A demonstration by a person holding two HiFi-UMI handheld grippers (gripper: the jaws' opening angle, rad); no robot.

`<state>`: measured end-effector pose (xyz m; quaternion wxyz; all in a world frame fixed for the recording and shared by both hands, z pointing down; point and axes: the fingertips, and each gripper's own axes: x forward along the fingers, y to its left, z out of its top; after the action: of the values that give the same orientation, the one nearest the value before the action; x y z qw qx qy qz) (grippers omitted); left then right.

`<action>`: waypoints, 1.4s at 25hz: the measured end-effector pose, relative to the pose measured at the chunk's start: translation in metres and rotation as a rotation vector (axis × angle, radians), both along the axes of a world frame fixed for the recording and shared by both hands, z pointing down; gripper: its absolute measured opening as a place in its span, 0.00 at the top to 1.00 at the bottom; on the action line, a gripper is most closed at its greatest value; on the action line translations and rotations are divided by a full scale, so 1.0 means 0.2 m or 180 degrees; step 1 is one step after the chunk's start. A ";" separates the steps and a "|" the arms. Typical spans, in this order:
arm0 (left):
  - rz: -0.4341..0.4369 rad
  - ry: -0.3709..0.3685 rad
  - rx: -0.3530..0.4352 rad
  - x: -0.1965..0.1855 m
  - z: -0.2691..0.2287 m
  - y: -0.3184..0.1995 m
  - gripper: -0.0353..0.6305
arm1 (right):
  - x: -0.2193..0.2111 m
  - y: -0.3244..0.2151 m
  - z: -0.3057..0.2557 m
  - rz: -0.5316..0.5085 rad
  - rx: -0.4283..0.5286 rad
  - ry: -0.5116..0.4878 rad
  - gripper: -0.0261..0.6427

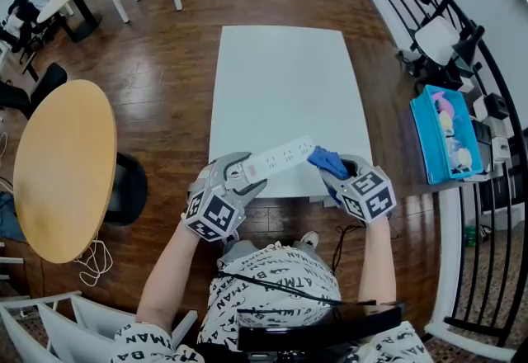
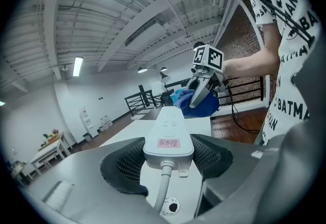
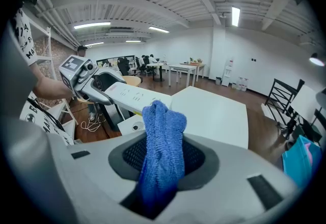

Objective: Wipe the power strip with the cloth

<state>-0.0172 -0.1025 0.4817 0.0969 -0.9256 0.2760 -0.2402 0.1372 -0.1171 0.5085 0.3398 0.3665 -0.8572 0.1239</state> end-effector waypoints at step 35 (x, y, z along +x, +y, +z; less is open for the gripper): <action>-0.0201 0.0235 -0.0093 0.04 -0.02 -0.06 0.53 | -0.41 0.08 -0.01 -0.0370 -0.0129 -0.0333 0.75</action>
<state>-0.0094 -0.1139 0.4786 0.0656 -0.9260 0.3049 -0.2129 0.0556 -0.1015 0.5062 0.3084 0.3023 -0.8910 0.1403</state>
